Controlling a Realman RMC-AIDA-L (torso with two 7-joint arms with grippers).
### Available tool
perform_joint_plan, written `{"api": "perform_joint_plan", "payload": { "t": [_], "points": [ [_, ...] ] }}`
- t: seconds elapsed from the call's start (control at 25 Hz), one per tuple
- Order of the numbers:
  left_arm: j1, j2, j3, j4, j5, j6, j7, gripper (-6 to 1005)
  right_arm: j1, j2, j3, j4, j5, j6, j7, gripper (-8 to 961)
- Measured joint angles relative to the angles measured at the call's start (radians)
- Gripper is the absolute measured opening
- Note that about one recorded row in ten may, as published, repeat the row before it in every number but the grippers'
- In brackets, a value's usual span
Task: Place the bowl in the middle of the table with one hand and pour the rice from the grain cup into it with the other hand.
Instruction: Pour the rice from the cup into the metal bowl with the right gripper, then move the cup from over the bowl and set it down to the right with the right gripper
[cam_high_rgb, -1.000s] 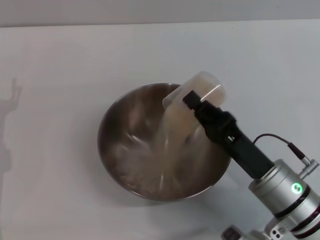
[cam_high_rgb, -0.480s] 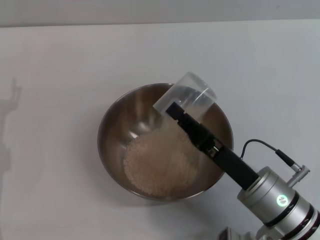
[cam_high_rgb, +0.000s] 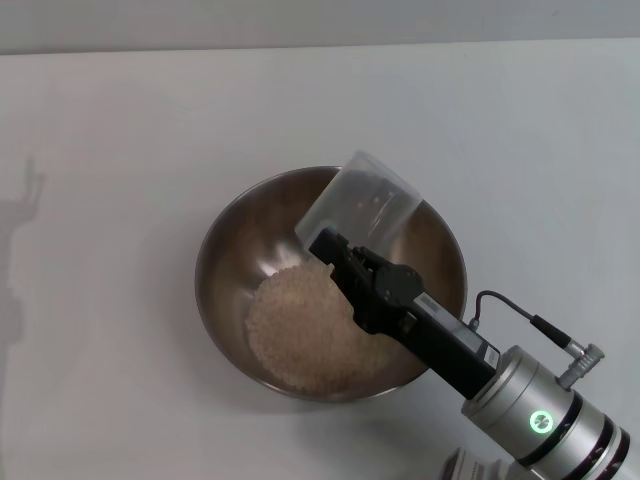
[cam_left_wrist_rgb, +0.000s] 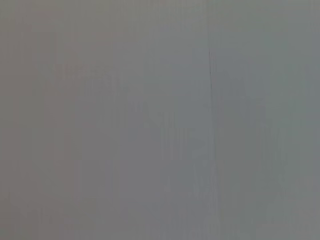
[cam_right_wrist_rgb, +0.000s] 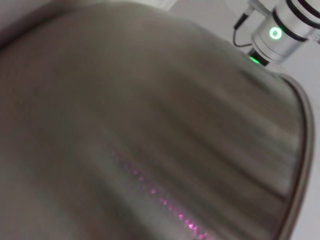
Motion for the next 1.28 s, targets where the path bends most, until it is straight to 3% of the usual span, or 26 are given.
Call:
{"api": "perform_joint_plan", "payload": {
  "t": [0.64, 0.84, 0.96, 1.28],
  "points": [
    [0.006, 0.0, 0.005, -0.002, 0.0, 0.0, 0.0, 829, 0.002, 0.0, 0.024, 0.004, -0.023, 0.037, -0.03, 12],
    [0.007, 0.0, 0.005, -0.003, 0.0, 0.0, 0.0, 829, -0.002, 0.0, 0.089, 0.037, -0.026, -0.046, 0.264, 12],
    [0.004, 0.0, 0.005, -0.001, 0.0, 0.0, 0.0, 829, -0.009, 0.0, 0.139, 0.051, -0.021, -0.124, 0.607, 12],
    [-0.001, 0.0, 0.005, 0.0, 0.0, 0.0, 0.0, 829, -0.049, -0.002, 0.237, 0.064, -0.018, -0.189, 1.108, 12]
  ]
}}
